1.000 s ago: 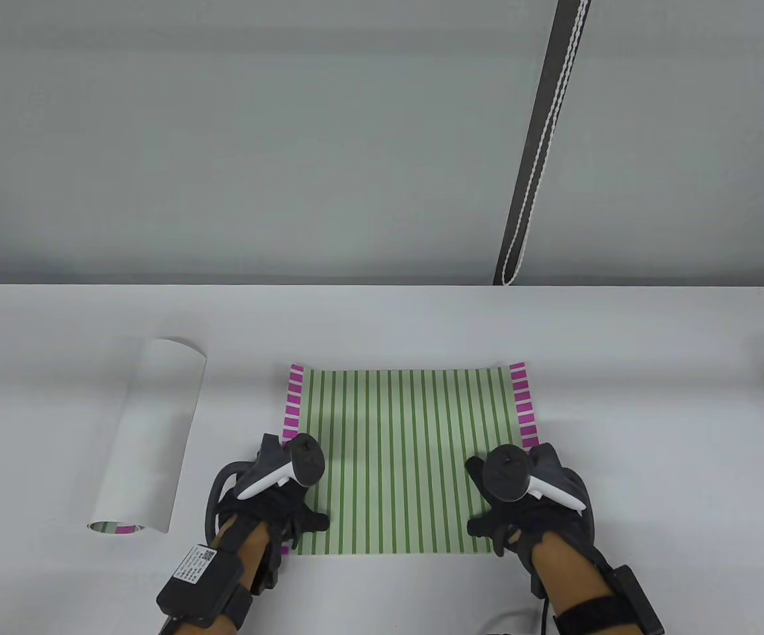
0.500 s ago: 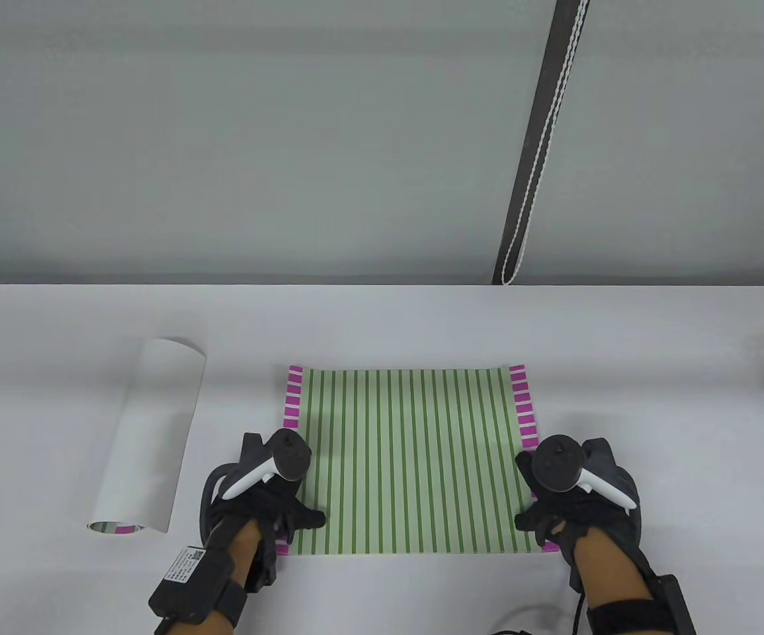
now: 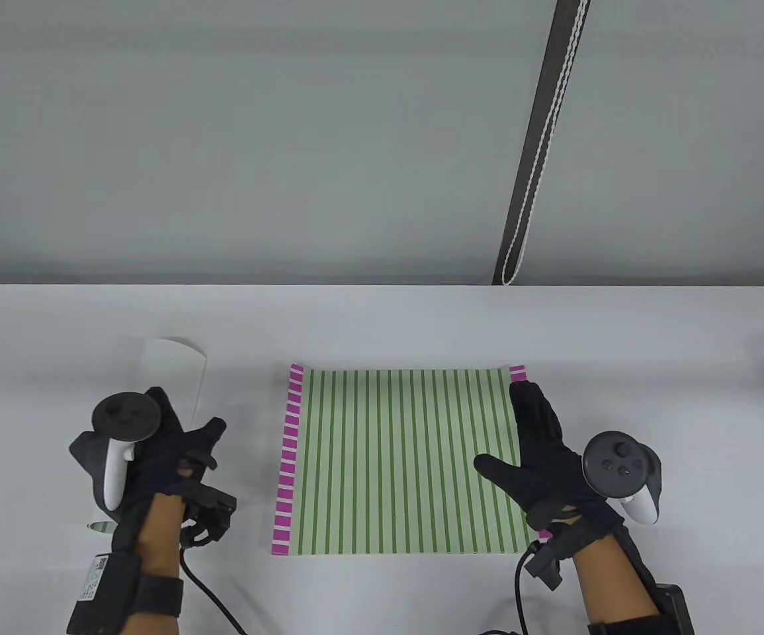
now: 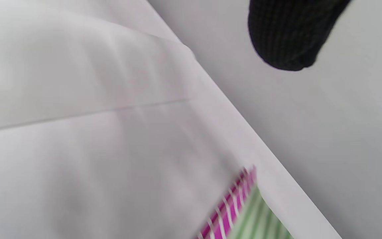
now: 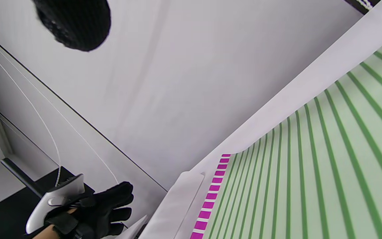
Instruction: Unroll mouse pads and stack together
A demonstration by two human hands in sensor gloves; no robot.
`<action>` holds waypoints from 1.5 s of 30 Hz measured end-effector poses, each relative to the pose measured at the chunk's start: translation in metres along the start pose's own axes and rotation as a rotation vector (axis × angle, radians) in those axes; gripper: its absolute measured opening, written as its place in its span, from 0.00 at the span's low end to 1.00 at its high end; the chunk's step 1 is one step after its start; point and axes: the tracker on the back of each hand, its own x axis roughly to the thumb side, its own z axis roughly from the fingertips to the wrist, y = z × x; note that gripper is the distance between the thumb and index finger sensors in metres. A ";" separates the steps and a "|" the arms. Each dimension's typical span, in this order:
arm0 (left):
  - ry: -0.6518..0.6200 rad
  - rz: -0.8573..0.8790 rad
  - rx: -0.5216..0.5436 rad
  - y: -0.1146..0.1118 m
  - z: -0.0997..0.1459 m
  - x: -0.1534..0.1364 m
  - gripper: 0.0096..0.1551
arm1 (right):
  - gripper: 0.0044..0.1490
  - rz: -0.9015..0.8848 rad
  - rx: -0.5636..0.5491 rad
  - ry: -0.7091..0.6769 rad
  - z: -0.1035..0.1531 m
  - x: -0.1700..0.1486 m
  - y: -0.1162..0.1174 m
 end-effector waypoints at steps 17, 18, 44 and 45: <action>0.417 -0.391 0.067 -0.040 -0.047 -0.069 0.67 | 0.68 -0.112 0.035 0.032 0.009 -0.024 0.007; 0.415 -0.375 0.071 -0.038 -0.046 -0.068 0.65 | 0.68 -0.110 0.037 0.033 0.009 -0.024 0.007; -0.509 0.499 -0.778 -0.134 0.043 0.067 0.56 | 0.65 -0.115 0.129 0.049 0.001 -0.027 0.028; -0.536 0.502 -0.823 -0.143 0.048 0.071 0.56 | 0.65 -0.124 0.136 0.064 -0.001 -0.028 0.032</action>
